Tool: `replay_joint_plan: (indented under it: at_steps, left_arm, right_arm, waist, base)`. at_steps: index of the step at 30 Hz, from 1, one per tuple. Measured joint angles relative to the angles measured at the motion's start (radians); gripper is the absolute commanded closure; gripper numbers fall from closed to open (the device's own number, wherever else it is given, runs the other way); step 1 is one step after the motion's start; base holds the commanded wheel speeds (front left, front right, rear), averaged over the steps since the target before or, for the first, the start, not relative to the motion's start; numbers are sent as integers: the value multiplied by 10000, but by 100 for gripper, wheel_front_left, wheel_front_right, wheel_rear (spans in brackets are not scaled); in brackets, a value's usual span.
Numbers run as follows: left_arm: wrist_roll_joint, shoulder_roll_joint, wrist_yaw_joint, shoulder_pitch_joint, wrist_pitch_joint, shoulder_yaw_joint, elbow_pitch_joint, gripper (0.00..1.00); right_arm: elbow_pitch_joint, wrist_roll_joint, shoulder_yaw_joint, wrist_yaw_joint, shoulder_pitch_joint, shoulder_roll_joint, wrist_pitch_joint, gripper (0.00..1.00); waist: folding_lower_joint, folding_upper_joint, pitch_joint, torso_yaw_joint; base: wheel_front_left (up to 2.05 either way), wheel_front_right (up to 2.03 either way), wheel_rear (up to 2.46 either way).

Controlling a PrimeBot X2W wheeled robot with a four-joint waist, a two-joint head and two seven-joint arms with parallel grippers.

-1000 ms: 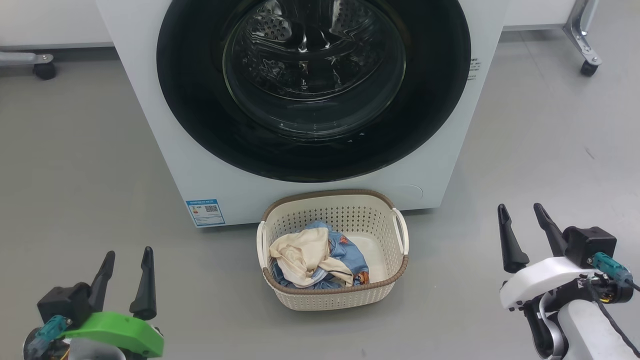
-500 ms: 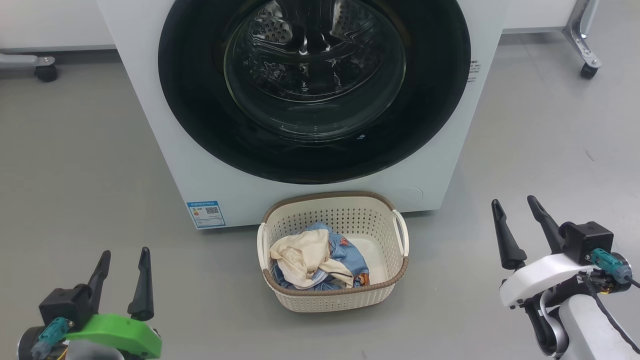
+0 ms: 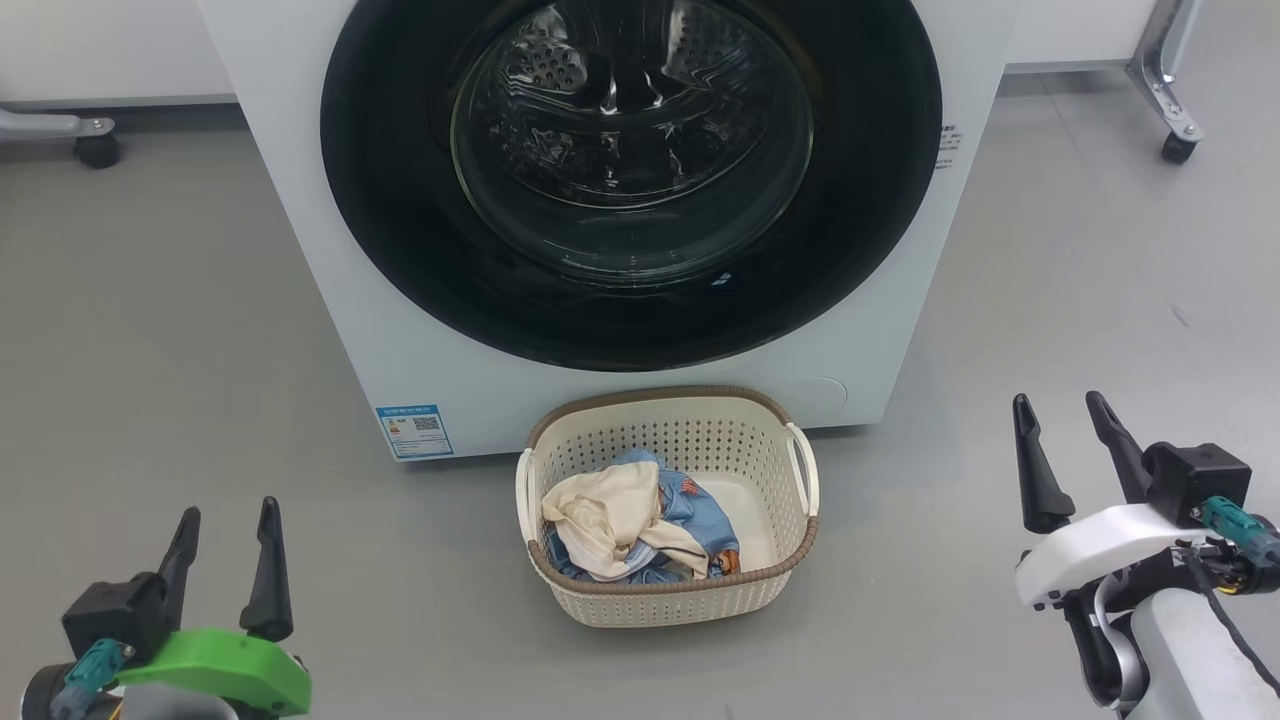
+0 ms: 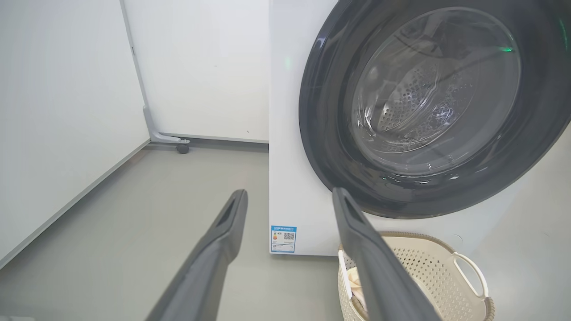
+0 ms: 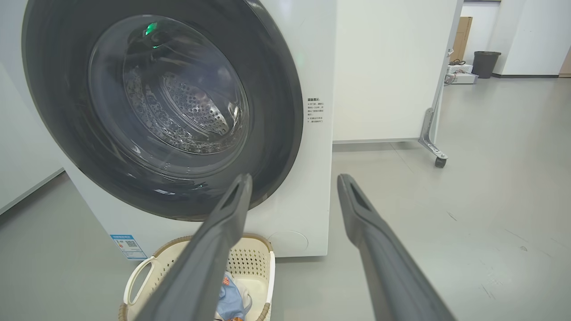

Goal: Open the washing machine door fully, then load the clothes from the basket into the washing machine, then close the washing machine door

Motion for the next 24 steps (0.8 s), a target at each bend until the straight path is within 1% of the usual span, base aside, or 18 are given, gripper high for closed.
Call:
replay_joint_plan:
  at_steps: [7,17,24]
  left_arm:
    - [12,-205,0,0,0,261,35,0]
    - [426,-222,-15,0,0,313,44,0]
    - [545,-255,-48,0,0,380,44,0]
  right_arm:
    - [0,-6,-50,0,13,92,0,0]
    - [0,-50,-115,4,15,125,0,0]
    - [0,-104,-150,13,18,153,0,0]
  waist:
    - [0,0,-1,8]
    - [0,0,6,2]
    - [0,0,19,-9]
  base:
    - [0,0,0]
    - [1,2,-3]
    - [17,17,-33]
